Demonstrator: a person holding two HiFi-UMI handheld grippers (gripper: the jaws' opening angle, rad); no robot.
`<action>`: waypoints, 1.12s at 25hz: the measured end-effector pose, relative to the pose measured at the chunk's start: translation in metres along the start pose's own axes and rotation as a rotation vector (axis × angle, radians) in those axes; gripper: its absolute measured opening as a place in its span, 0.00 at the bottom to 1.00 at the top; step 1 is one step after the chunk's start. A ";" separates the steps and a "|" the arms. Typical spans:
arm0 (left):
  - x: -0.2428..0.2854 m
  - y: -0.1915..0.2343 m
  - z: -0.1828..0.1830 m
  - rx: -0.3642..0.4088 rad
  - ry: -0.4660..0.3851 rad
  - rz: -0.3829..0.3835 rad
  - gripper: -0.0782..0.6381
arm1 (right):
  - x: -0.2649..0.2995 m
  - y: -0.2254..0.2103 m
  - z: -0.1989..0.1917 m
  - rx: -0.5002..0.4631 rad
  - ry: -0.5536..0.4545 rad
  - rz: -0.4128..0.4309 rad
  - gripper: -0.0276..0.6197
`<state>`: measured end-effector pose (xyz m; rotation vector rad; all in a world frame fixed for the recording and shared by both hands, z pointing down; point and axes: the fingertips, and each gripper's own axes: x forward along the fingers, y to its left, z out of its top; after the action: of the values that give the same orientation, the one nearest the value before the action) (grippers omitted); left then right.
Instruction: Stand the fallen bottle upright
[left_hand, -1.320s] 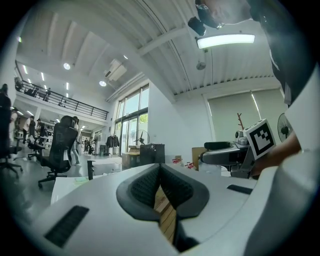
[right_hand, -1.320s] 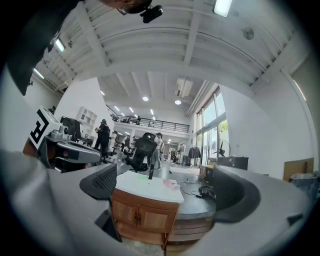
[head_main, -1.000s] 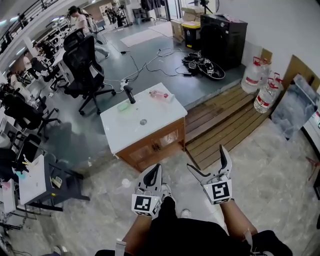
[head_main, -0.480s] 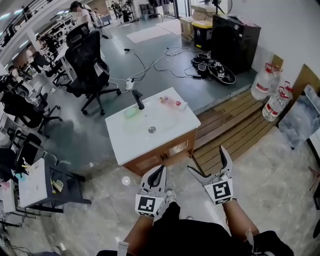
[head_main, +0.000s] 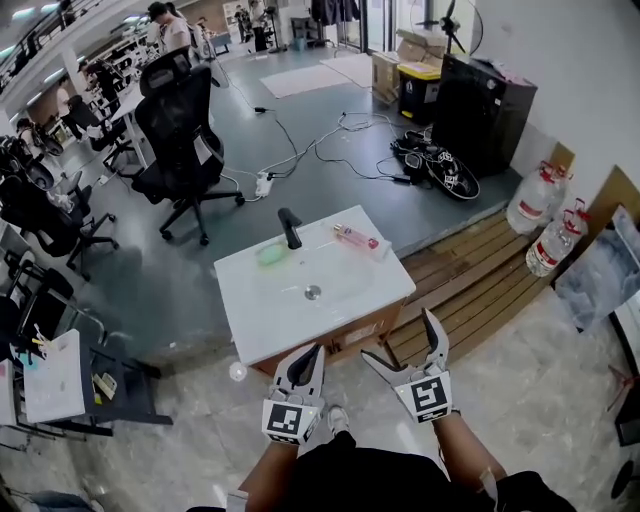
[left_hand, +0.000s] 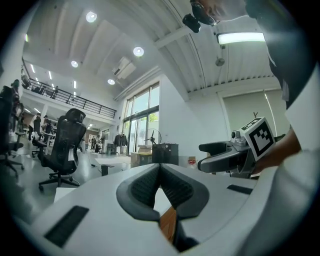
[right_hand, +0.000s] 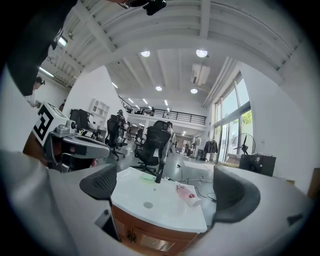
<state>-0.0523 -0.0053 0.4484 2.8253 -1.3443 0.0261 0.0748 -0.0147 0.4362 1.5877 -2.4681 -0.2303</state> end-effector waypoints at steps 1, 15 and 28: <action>0.004 0.011 0.000 0.003 0.007 0.000 0.13 | 0.012 0.001 0.001 0.003 0.009 0.000 0.97; 0.054 0.104 0.002 -0.002 0.009 0.014 0.13 | 0.113 -0.020 0.003 -0.001 0.056 -0.011 0.97; 0.135 0.156 -0.004 0.010 0.030 0.077 0.13 | 0.204 -0.071 -0.021 -0.032 0.066 0.070 0.97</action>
<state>-0.0888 -0.2082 0.4555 2.7679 -1.4491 0.0763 0.0600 -0.2307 0.4560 1.4695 -2.4519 -0.2022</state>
